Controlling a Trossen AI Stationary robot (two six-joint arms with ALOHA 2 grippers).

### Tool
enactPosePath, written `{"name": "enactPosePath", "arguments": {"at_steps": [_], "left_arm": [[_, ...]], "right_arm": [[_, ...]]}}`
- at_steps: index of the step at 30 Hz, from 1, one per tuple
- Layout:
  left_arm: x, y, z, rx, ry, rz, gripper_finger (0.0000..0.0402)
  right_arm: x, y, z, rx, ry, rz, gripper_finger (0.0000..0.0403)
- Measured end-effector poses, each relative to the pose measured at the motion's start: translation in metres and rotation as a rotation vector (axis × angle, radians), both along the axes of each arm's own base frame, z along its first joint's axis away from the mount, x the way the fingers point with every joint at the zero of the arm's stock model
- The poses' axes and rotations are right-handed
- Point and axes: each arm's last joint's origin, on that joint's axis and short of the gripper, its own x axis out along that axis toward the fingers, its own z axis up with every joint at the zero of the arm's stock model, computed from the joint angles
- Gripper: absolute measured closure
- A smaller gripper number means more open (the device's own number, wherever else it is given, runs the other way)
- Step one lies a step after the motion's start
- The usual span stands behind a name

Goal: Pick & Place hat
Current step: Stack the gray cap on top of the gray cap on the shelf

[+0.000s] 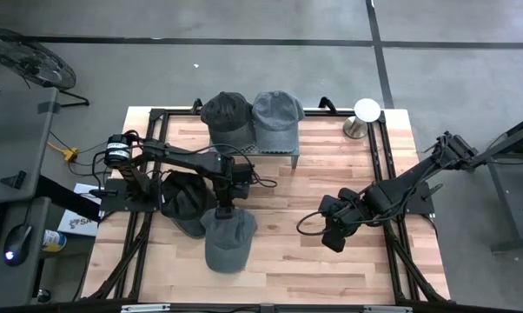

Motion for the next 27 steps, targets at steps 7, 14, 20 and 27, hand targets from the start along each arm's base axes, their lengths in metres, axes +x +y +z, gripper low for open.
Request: {"name": "enactPosePath", "arguments": {"at_steps": [7, 14, 20, 27], "left_arm": [[0.000, -0.001, 0.000, -0.026, 0.007, 0.009, 0.0369], [-0.001, -0.004, 0.004, -0.142, -0.001, -0.005, 0.0393], [0.001, -0.004, 0.037, -0.156, -0.070, -0.009, 0.0397], [0.006, -0.003, 0.097, -0.125, -0.214, 0.004, 0.0399]], "right_arm": [[0.000, 0.000, 0.000, -0.001, 0.000, 0.000, 0.0158], [0.000, 0.000, 0.000, 0.000, 0.000, 0.000, 0.0158], [0.000, 0.000, 0.000, 0.006, 0.004, 0.003, 0.0158], [0.001, 0.001, 0.000, 0.018, -0.002, 0.003, 0.0158]]}}
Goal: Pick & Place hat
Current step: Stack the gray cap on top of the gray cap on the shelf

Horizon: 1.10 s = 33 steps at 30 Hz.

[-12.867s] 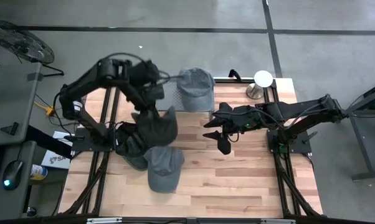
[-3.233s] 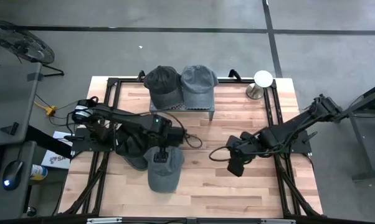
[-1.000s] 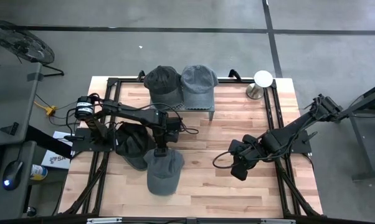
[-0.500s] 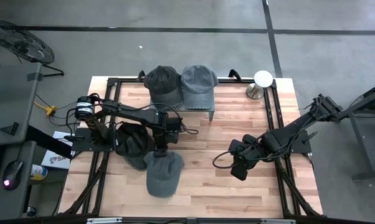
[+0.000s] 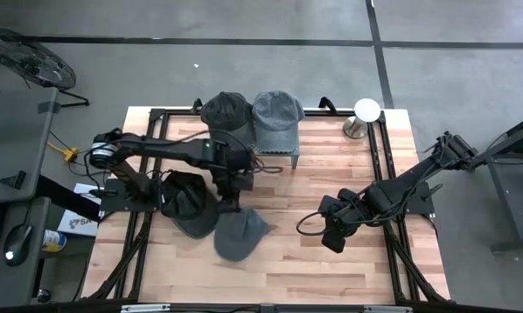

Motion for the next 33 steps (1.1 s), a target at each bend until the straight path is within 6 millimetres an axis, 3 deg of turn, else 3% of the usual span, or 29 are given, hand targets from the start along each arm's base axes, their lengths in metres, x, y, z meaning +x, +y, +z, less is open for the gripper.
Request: {"name": "enactPosePath", "arguments": {"at_steps": [7, 14, 25, 33], "left_arm": [[0.006, 0.000, 0.044, 0.007, -0.123, 0.024, 0.0400], [0.011, -0.008, 0.068, 0.030, -0.186, 0.076, 0.0401], [0.023, -0.021, 0.089, 0.055, -0.351, 0.156, 0.0401], [0.024, -0.021, 0.090, 0.044, -0.354, 0.182, 0.0402]], "right_arm": [[0.002, 0.002, 0.001, 0.028, -0.023, 0.004, 0.0158], [0.011, 0.006, 0.006, 0.078, -0.122, 0.002, 0.0158], [0.031, 0.008, 0.020, 0.055, -0.395, 0.014, 0.0158], [0.032, -0.012, 0.044, 0.048, -0.536, 0.074, 0.0158]]}}
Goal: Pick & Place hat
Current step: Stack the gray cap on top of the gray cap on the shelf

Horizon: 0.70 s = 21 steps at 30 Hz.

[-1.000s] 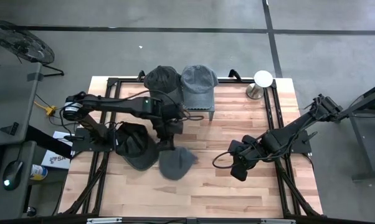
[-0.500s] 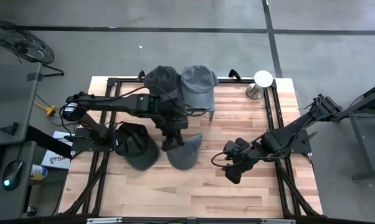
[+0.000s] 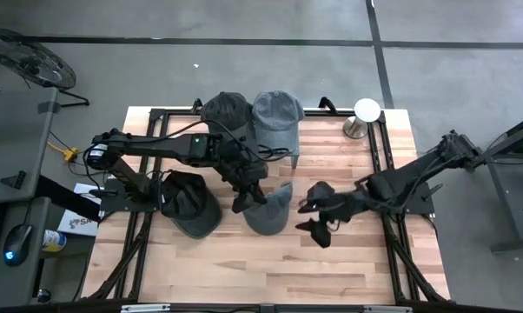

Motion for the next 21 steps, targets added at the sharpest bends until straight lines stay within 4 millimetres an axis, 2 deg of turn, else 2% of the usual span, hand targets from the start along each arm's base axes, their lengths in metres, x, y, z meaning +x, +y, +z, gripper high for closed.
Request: {"name": "enactPosePath", "arguments": {"at_steps": [4, 9, 14, 21], "left_arm": [[0.001, 0.000, 0.001, -0.005, -0.007, 0.003, 0.0401], [0.002, 0.000, 0.003, -0.022, -0.031, 0.012, 0.0401], [0.003, 0.000, 0.004, -0.033, -0.038, 0.015, 0.0402], [0.003, -0.001, 0.004, -0.061, -0.033, 0.002, 0.0402]], "right_arm": [[-0.010, -0.014, 0.020, -0.038, -0.105, 0.017, 0.0158], [-0.010, -0.030, 0.041, -0.155, -0.216, 0.028, 0.0158], [0.001, -0.042, 0.062, -0.322, -0.248, 0.070, 0.0158], [0.024, -0.051, 0.074, -0.476, -0.136, 0.222, 0.0158]]}}
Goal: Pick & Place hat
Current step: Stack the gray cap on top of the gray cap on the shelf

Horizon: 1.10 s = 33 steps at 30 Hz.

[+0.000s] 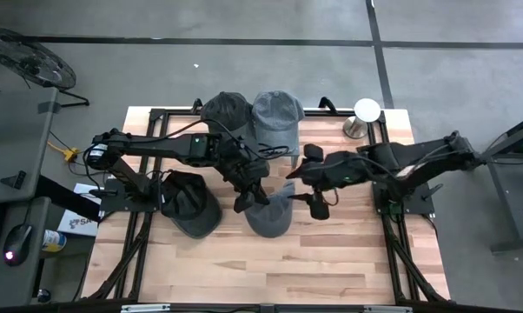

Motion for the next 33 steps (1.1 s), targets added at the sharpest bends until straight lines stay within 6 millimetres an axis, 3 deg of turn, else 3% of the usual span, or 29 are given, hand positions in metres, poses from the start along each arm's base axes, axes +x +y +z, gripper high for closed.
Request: {"name": "enactPosePath", "arguments": {"at_steps": [16, 22, 33], "left_arm": [[0.000, 0.000, 0.000, -0.001, -0.001, 0.000, 0.0402], [0.000, 0.000, 0.000, -0.003, 0.000, -0.002, 0.0402], [0.000, 0.000, 0.000, -0.005, 0.001, -0.005, 0.0402]], "right_arm": [[0.057, 0.006, 0.005, -0.140, 0.265, 0.172, 0.0158], [0.069, 0.002, -0.004, -0.161, 0.315, 0.178, 0.0158], [0.074, 0.000, -0.008, -0.074, 0.327, 0.190, 0.0167]]}}
